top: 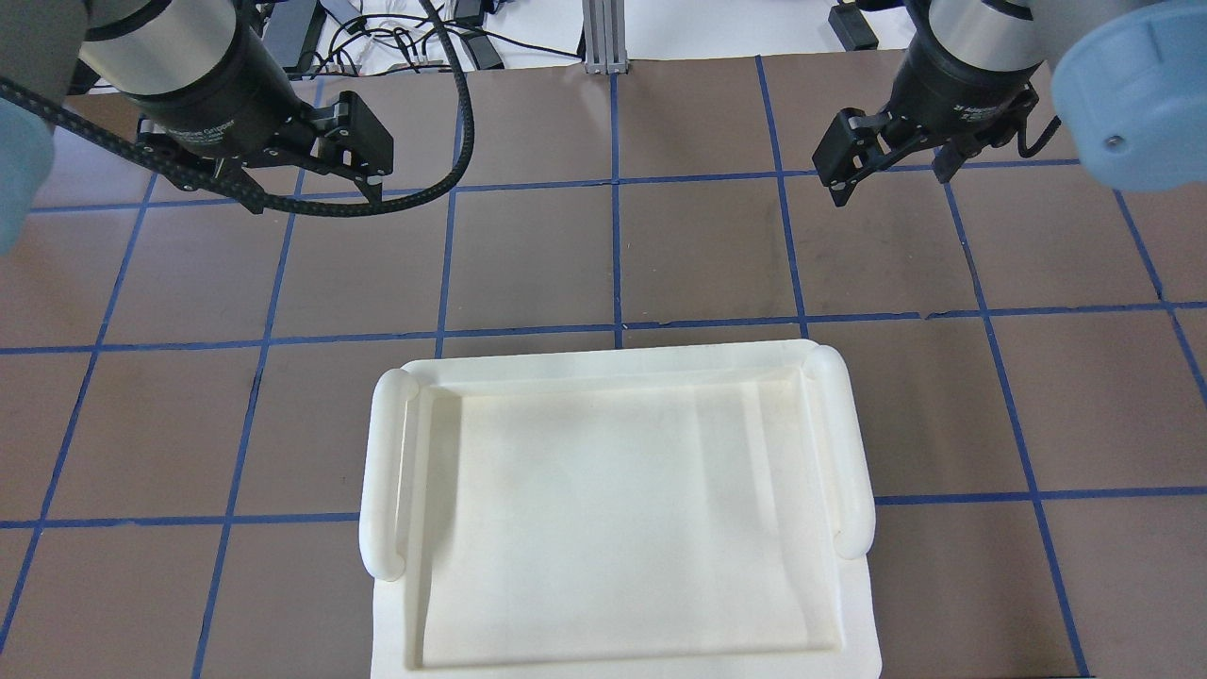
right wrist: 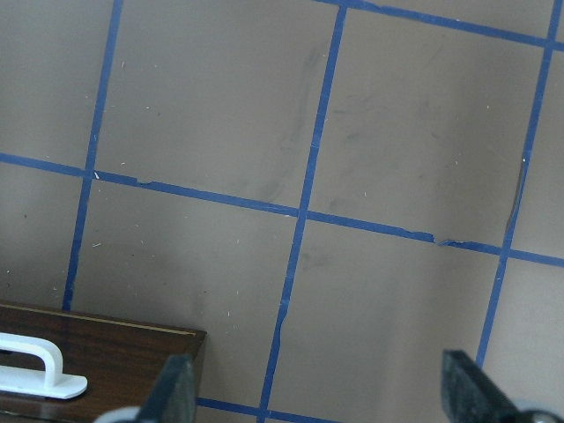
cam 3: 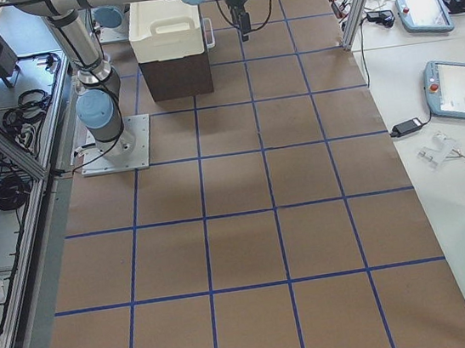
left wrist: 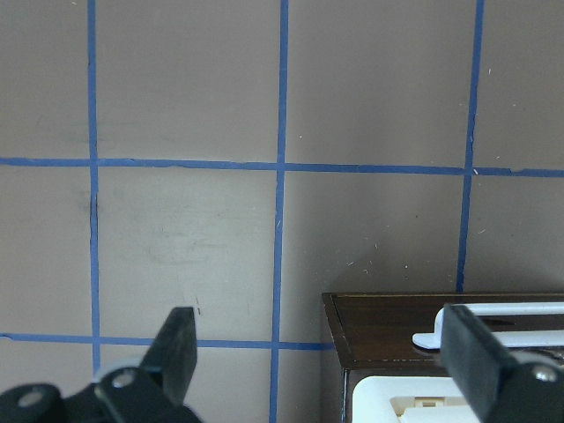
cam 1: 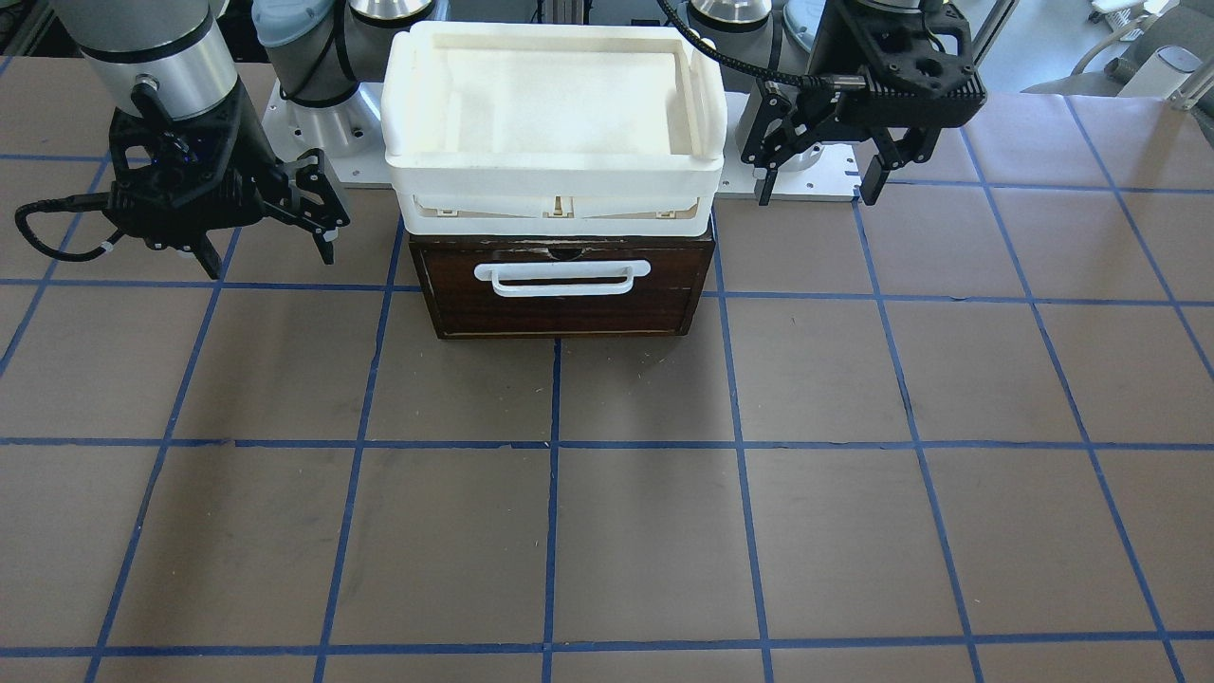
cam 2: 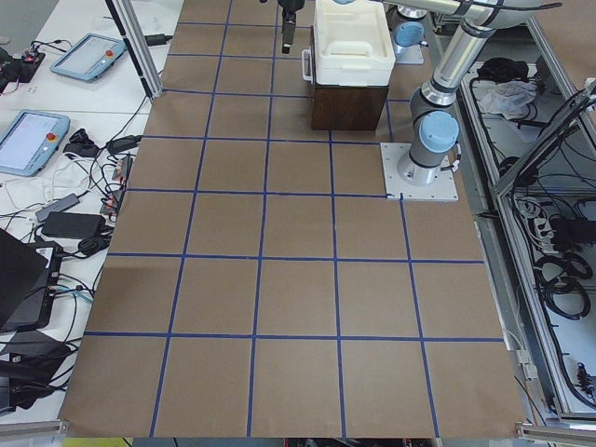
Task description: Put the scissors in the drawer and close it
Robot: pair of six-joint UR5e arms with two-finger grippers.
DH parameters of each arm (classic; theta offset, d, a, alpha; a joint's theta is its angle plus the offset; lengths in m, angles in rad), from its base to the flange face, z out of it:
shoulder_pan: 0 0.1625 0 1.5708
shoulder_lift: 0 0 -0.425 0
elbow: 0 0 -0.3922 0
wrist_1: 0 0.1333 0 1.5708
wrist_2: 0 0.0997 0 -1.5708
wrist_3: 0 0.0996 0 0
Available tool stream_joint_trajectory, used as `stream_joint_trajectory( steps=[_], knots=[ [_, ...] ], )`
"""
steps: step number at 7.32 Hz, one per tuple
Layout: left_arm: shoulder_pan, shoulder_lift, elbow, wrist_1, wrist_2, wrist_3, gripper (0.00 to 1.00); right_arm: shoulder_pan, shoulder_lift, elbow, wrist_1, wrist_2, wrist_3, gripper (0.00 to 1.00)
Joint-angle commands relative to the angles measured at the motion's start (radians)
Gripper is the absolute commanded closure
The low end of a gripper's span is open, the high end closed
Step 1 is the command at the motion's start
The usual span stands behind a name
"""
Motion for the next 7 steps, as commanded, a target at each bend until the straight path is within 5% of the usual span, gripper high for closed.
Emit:
stream_joint_trajectory(
  steps=[1, 7],
  knots=[
    [-0.001, -0.019, 0.03, -0.008, 0.001, -0.002, 0.0, 0.0, 0.0, 0.005, 0.008, -0.005, -0.001, 0.0],
    [-0.002, -0.005, 0.018, -0.013, -0.001, -0.001, 0.0, -0.006, 0.003, 0.005, 0.005, -0.006, -0.001, 0.0]
  ],
)
